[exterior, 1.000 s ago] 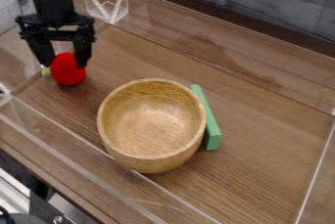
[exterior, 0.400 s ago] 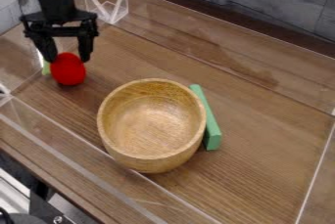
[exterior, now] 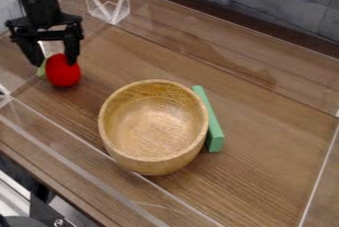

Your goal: Move the red fruit to the right

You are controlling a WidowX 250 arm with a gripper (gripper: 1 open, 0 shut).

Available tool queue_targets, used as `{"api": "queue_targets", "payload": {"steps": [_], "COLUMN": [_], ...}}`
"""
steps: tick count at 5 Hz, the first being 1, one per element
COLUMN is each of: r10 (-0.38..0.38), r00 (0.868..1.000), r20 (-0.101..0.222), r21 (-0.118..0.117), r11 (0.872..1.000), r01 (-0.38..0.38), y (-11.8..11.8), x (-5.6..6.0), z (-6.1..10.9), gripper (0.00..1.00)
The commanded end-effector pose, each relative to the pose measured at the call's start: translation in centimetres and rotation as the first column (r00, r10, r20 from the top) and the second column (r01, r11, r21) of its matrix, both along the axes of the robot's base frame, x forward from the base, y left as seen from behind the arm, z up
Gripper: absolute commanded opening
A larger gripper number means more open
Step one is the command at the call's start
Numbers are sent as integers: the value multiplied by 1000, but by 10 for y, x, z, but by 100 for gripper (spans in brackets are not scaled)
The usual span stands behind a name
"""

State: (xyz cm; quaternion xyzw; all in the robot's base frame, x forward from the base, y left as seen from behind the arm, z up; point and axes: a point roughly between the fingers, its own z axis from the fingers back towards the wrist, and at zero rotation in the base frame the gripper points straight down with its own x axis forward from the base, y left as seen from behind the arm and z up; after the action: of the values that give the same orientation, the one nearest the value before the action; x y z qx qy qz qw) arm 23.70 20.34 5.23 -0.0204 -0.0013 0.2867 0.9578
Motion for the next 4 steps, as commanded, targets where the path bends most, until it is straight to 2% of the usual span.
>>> {"api": "queue_targets", "payload": {"steps": [1, 2, 4], "r10": [28, 50, 68], "r00": [998, 997, 995], "r20": [54, 57, 71], "r21": [47, 46, 37], "r11": [998, 998, 997], "r01": [-30, -53, -70], "y": [7, 2, -15], "x": [4, 1, 19], "z": [9, 2, 19], "gripper": [100, 100, 100]}}
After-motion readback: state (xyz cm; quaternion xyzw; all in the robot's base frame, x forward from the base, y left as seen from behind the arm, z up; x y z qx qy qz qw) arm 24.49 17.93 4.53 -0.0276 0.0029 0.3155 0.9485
